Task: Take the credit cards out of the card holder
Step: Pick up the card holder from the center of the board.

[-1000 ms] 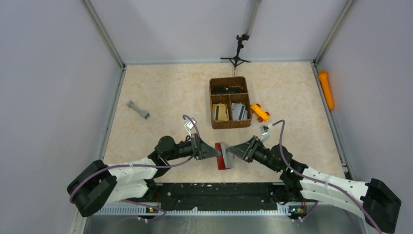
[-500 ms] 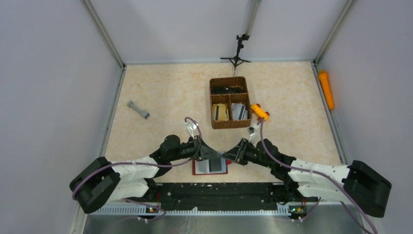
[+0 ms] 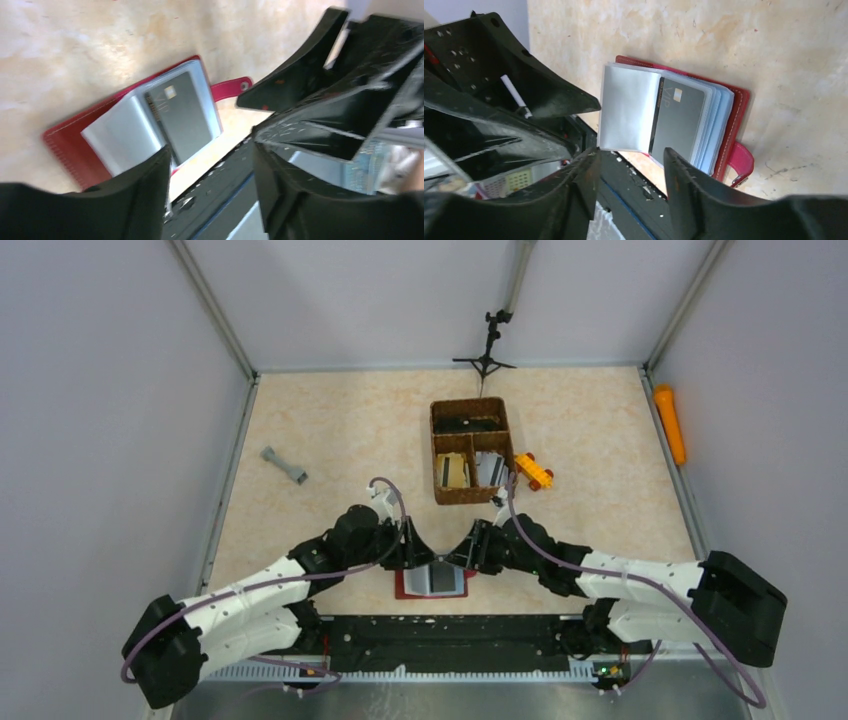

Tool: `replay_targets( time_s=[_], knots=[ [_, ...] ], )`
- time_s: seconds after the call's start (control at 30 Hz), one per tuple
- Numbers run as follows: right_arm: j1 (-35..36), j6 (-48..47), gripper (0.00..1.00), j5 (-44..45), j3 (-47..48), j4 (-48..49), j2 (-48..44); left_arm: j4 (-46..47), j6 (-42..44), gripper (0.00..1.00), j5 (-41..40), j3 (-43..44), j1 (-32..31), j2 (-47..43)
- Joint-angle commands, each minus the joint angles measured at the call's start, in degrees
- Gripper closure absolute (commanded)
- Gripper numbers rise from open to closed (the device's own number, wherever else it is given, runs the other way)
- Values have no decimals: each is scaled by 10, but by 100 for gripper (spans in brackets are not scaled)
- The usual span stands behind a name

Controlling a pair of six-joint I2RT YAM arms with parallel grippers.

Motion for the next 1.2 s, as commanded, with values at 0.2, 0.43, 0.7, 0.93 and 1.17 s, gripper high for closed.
replay_targets(
  time_s=[0.2,0.43,0.7,0.93,1.17],
  knots=[
    [51,-114,17,178,130,-307,-8,-350,64,1,-129,104,-6,2],
    [52,-123,6,157,122,-298,27,-299,56,1,-98,78,-5,59],
    [53,-113,13,141,100,-242,65,-243,44,15,-78,38,9,65],
    [58,-112,12,150,98,-251,57,-168,30,49,-27,-1,27,83],
    [58,-88,37,113,55,-166,53,-122,11,78,-9,-22,39,70]
  ],
)
